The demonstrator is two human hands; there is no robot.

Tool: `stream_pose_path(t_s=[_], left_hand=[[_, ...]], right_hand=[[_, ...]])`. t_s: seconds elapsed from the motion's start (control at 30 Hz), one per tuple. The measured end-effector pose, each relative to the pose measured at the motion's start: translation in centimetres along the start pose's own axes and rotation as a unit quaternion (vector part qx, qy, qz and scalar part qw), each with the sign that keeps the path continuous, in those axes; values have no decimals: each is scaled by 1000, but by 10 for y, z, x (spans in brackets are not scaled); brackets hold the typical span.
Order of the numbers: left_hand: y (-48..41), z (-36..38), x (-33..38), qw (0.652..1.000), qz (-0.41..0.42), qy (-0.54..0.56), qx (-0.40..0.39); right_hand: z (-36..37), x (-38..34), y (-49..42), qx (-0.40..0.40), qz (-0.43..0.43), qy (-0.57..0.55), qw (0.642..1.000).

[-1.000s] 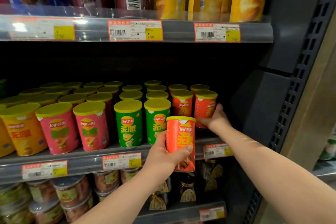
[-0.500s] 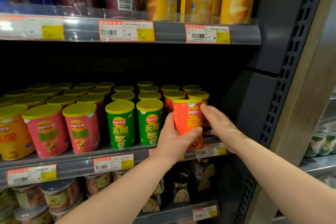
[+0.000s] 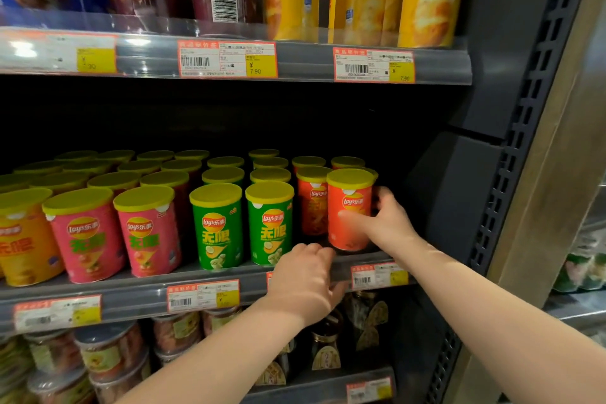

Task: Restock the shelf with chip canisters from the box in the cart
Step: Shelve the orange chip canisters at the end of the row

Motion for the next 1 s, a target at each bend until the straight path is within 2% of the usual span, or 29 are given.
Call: stream_pose_path(t_s=[0.07, 0.23, 0.6, 1.0], left_hand=[[2, 6, -1, 999, 23, -25, 4], [2, 8, -3, 998, 49, -8, 34], [3, 4, -1, 996, 48, -2, 77], [3, 5, -3, 997, 13, -10, 69]], right_hand=[[8, 5, -2, -12, -6, 17, 1000], [14, 16, -1, -15, -4, 17, 1000], [17, 22, 1, -43, -6, 43, 998], [18, 19, 1, -61, -17, 40, 997]])
Point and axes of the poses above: each hand's wrist, its own y-axis away from the middle knuckle, its own z-axis out of the palm, x = y × z, the point moved 9 cm from there along -y, towards the middle knuckle, and after that the axes turned 6 degrees about -z, right-handed, at the moved point
